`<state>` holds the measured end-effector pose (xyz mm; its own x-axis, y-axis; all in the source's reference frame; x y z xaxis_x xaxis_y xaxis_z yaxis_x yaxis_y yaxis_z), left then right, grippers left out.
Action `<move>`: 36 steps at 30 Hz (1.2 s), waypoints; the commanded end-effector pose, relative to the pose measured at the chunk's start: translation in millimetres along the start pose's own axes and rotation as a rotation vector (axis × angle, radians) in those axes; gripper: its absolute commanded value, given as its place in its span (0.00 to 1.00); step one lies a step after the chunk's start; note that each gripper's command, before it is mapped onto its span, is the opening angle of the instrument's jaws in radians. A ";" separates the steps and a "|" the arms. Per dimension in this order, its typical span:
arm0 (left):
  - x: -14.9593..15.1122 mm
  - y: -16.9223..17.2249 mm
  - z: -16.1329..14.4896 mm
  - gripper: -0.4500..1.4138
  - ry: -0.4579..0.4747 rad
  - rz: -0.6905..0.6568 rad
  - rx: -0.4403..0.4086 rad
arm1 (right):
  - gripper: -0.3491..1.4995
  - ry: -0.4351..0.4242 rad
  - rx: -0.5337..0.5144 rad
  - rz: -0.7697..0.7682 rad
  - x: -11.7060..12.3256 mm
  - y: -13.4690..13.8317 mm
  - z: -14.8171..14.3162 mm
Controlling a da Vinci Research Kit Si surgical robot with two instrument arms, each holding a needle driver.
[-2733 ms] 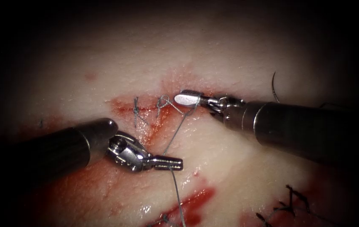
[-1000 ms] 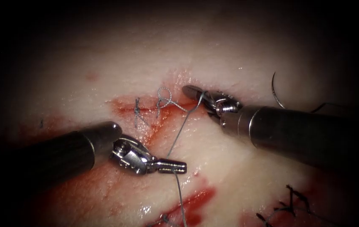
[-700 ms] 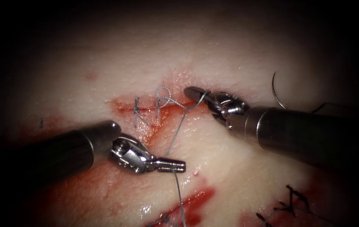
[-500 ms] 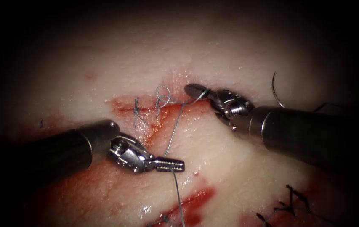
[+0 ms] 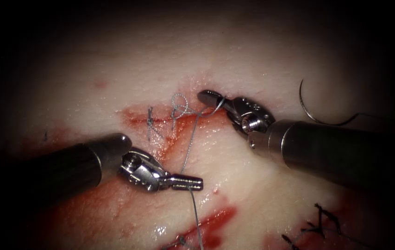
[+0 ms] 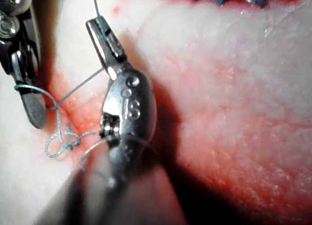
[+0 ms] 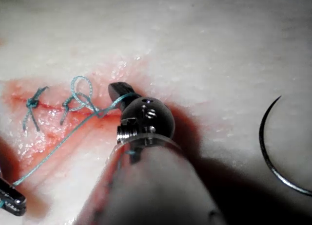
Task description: Wound Closure
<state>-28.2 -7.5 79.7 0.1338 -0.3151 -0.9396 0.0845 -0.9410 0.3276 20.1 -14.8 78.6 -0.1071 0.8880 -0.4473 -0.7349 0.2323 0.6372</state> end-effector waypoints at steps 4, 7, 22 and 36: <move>-0.6 -0.3 0.6 0.00 -0.002 -0.003 -0.006 | 0.24 -0.073 -0.106 -0.012 -0.8 0.1 1.9; -0.5 -0.2 0.7 0.00 -0.002 -0.010 -0.016 | 0.56 -0.086 -0.124 -0.016 -1.1 -0.6 2.5; 0.8 0.0 1.2 0.00 0.006 -0.016 -0.048 | 0.88 -0.219 0.025 -0.164 -1.7 -2.4 1.7; 1.4 0.0 1.3 0.00 0.008 -0.025 -0.062 | 0.80 -0.244 0.065 -0.420 -2.2 -4.1 1.4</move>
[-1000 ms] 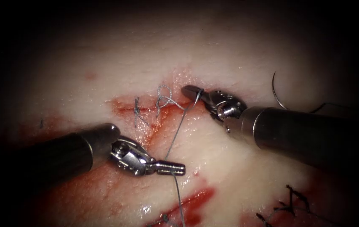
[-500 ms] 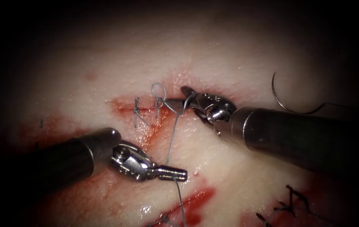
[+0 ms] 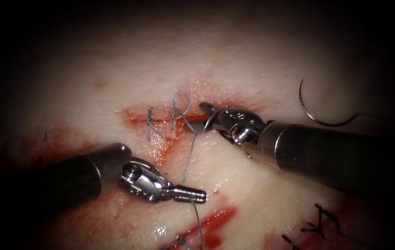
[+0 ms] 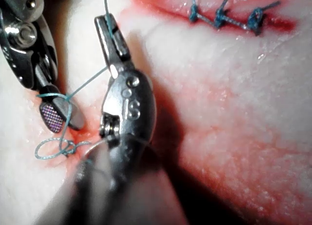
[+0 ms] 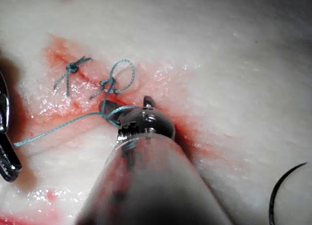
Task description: Wound Closure
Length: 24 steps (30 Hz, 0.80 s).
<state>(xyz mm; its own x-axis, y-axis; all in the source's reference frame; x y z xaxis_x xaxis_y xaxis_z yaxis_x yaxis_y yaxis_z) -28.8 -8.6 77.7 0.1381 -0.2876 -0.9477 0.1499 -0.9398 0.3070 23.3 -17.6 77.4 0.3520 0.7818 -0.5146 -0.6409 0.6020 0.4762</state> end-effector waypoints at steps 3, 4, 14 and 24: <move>-0.7 -0.4 0.4 0.00 0.001 -0.003 0.000 | 0.75 0.002 0.001 -0.055 0.4 -0.3 1.2; -0.7 -0.4 0.4 0.00 0.001 -0.002 0.000 | 0.75 0.002 0.001 -0.067 0.5 -0.3 1.2; -0.6 -0.2 -0.3 0.00 0.005 -0.039 -0.017 | 0.93 0.069 0.043 -0.026 2.6 -0.6 -1.0; -1.1 -0.8 -2.5 0.00 -0.033 -0.078 -0.025 | 0.94 0.244 0.090 -0.001 7.3 -1.9 -6.5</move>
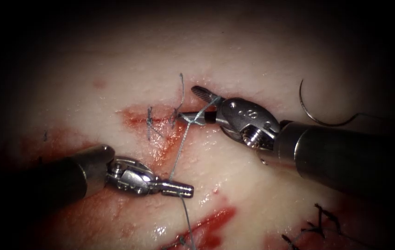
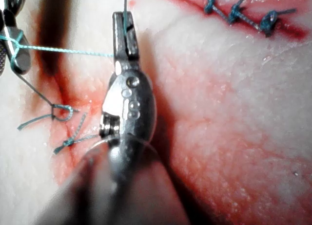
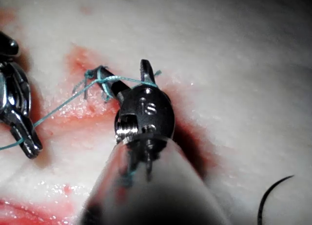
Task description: Wound Closure
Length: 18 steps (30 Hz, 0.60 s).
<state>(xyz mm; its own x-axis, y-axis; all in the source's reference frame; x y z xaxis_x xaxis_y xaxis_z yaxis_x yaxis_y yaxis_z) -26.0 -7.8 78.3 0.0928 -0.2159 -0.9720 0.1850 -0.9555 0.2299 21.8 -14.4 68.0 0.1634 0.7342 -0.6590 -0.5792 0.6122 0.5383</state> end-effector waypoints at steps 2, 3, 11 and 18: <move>0.0 -1.2 0.2 0.00 0.002 -0.005 0.004 | 0.96 0.002 0.011 -0.045 0.1 -0.4 0.7; 0.4 -1.5 0.0 0.00 0.011 -0.010 0.014 | 0.96 0.003 0.026 -0.066 -0.1 -0.5 0.7; 3.7 -3.0 -2.0 0.00 0.005 -0.051 0.036 | 0.91 0.006 0.029 -0.120 -0.5 -0.5 0.4; 6.6 -4.4 -5.4 0.00 -0.009 -0.063 0.046 | 0.89 -0.080 0.024 -0.239 -1.6 -0.6 0.5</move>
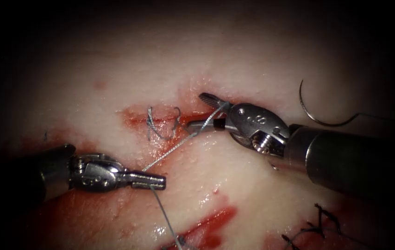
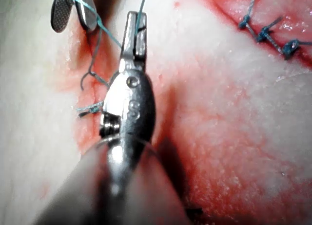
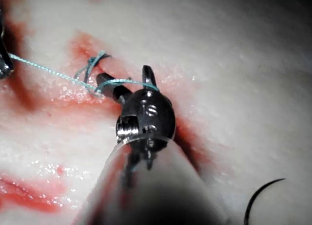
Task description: Wound Closure
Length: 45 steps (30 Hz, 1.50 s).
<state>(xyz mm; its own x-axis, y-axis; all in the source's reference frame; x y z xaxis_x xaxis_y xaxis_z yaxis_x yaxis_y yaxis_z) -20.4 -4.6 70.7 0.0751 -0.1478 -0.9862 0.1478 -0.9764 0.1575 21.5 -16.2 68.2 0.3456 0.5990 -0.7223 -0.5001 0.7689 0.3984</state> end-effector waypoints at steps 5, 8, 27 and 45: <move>1.6 -1.9 -2.0 0.00 -0.020 0.026 0.026 | 0.84 -0.167 -0.036 -0.131 -1.0 -0.1 1.1; 2.8 -2.4 -3.4 0.00 -0.040 0.033 0.034 | 0.89 -0.184 -0.068 -0.168 -1.0 0.2 0.9; 13.5 -4.7 -13.3 0.00 -0.140 0.089 0.095 | 0.91 -0.093 -0.061 -0.004 0.2 2.3 -3.4; 12.5 -4.4 -13.6 0.00 -0.169 0.100 0.104 | 0.98 0.122 -0.020 -0.036 0.7 3.9 -4.2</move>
<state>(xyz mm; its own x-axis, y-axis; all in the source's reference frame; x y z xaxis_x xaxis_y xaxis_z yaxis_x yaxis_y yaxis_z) -6.1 -0.7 57.9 -0.0871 -0.2569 -0.9625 0.0428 -0.9663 0.2540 16.0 -14.7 66.5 0.3127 0.5186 -0.7958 -0.5112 0.7980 0.3192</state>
